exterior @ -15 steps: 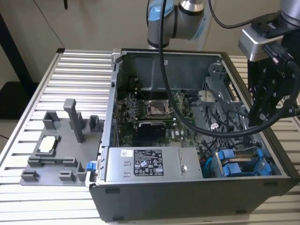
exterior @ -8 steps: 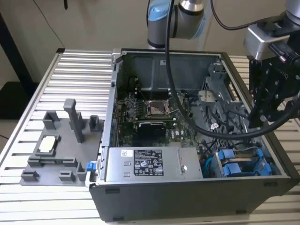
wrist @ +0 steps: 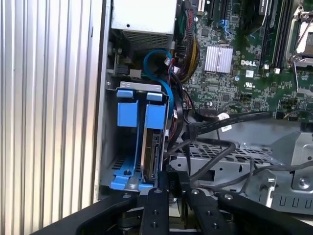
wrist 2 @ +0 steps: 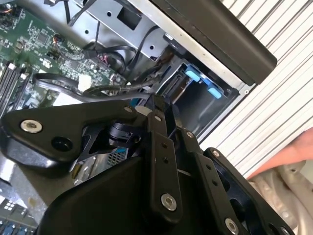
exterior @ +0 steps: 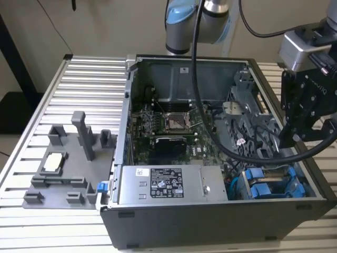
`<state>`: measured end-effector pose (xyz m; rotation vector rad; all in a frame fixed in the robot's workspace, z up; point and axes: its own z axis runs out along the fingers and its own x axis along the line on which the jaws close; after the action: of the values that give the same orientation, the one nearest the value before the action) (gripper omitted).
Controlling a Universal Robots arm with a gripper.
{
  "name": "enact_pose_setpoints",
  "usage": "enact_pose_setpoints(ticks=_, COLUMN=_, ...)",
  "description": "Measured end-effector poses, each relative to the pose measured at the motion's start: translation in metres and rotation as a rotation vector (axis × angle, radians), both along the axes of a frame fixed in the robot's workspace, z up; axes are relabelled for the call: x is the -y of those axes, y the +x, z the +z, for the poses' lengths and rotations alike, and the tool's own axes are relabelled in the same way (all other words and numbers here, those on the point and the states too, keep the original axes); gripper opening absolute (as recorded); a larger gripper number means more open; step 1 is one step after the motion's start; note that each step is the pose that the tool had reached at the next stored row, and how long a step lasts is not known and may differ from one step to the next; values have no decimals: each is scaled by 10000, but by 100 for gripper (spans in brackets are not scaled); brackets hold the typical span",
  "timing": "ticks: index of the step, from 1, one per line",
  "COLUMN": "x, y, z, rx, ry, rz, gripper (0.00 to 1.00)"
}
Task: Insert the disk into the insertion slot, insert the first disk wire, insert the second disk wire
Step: 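Insert the first disk wire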
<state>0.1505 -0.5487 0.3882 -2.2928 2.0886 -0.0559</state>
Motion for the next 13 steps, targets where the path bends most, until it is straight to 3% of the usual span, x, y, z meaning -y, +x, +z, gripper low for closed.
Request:
enact_pose_setpoints(ticks=5, x=30, y=25, z=-49, rx=-154, ry=2, rz=-55, gripper=19)
enact_pose_setpoints(ticks=13, x=37, y=40, z=-175, rx=-182, ry=7, rz=-478, gripper=19)
